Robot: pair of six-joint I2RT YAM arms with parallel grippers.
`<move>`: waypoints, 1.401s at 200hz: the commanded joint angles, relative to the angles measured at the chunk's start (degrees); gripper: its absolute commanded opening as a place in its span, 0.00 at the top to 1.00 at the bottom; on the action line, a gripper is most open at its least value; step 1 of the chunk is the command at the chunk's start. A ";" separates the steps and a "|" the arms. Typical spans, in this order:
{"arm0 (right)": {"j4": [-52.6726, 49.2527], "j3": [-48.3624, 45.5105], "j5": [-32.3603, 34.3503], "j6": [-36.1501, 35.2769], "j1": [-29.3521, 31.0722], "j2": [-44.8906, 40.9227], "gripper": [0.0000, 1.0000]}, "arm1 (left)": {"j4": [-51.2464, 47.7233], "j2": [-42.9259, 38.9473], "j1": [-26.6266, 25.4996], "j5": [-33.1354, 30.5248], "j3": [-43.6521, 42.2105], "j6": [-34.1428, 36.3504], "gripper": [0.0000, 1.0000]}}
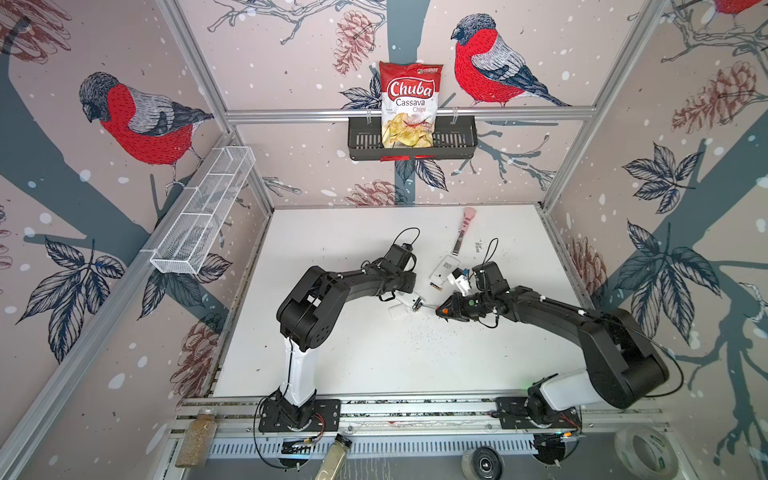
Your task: Unload the batteries from the remote control
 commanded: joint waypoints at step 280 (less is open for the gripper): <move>5.67 0.58 -0.76 1.26 0.88 4.61 1.00 | -3.27 0.37 0.15 1.04 -0.68 -0.11 0.69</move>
